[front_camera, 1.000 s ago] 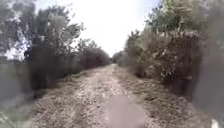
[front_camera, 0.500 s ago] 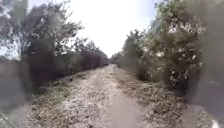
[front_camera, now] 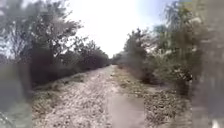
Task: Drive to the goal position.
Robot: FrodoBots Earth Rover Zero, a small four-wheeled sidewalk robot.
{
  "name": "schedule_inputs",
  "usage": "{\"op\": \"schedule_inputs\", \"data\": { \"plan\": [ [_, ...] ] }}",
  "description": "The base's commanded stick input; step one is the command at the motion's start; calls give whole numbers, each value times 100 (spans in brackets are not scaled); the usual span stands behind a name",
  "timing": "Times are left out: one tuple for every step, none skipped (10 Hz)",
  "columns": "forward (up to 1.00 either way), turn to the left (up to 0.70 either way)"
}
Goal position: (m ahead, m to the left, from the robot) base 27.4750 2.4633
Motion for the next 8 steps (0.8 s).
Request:
{"op": "schedule_inputs", "data": {
  "plan": [
    [70,0],
    [70,0],
    [70,0],
    [70,0],
    [70,0],
    [70,0],
    [70,0],
    [70,0]
  ]
}}
